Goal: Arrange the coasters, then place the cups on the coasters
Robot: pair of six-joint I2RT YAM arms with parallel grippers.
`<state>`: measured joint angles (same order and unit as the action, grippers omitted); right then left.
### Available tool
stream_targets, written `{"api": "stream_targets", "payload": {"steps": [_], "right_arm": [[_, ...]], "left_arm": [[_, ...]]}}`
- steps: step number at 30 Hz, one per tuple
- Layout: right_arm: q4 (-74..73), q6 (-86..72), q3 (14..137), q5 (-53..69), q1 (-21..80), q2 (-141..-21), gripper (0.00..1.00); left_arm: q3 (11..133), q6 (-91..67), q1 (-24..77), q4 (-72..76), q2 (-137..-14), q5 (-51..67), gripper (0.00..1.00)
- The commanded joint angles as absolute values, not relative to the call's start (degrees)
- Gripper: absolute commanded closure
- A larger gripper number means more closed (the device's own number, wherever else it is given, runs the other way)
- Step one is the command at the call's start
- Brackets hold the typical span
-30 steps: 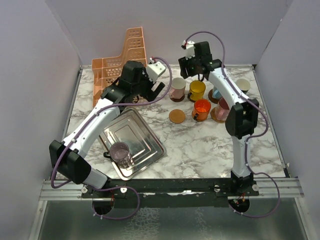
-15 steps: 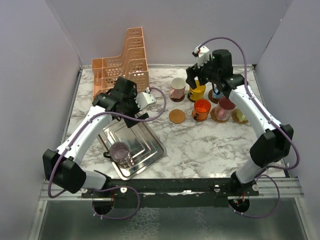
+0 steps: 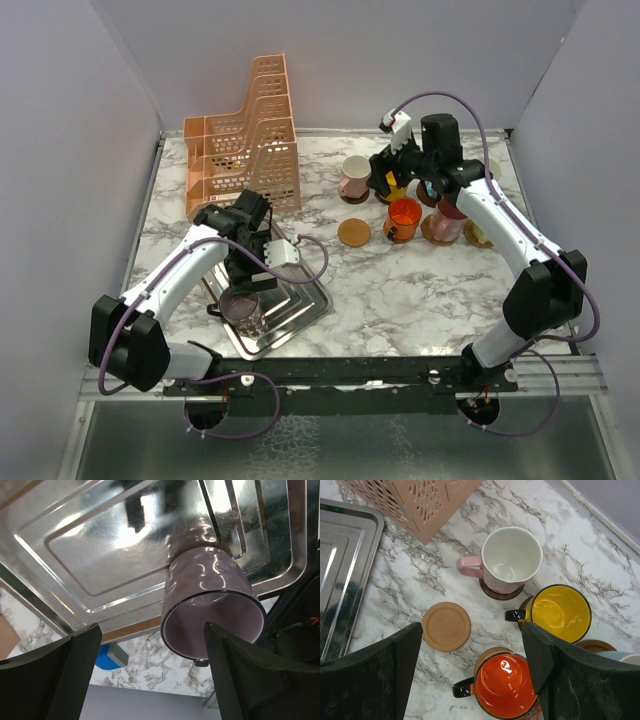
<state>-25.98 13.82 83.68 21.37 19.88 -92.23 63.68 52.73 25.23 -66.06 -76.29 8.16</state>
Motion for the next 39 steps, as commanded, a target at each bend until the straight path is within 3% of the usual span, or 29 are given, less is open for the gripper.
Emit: {"api": "stream_targets", "payload": {"steps": [1,8,22,33,39], "right_arm": [[-25.0,14.6,83.3,23.0,20.0,-89.1,0.18],[-25.1,14.7,82.9,22.6,20.0,-89.4,0.18],[-25.2,15.0,83.0,22.0,20.0,-89.9,0.19],[-25.5,15.2,82.6,18.1,20.0,-89.0,0.19],[-23.6,15.7,80.3,14.0,19.9,-87.0,0.18]], "left_arm": [[60.5,56.1,25.2,-64.6,-75.1,6.7,0.15],[55.8,56.5,25.2,-59.8,-75.5,5.5,0.22],[54.3,53.6,25.2,-58.5,-77.3,6.9,0.64],[61.0,51.7,26.6,-60.3,-79.5,9.7,0.93],[70.4,49.9,29.6,-63.4,-82.2,12.0,1.0]]}}
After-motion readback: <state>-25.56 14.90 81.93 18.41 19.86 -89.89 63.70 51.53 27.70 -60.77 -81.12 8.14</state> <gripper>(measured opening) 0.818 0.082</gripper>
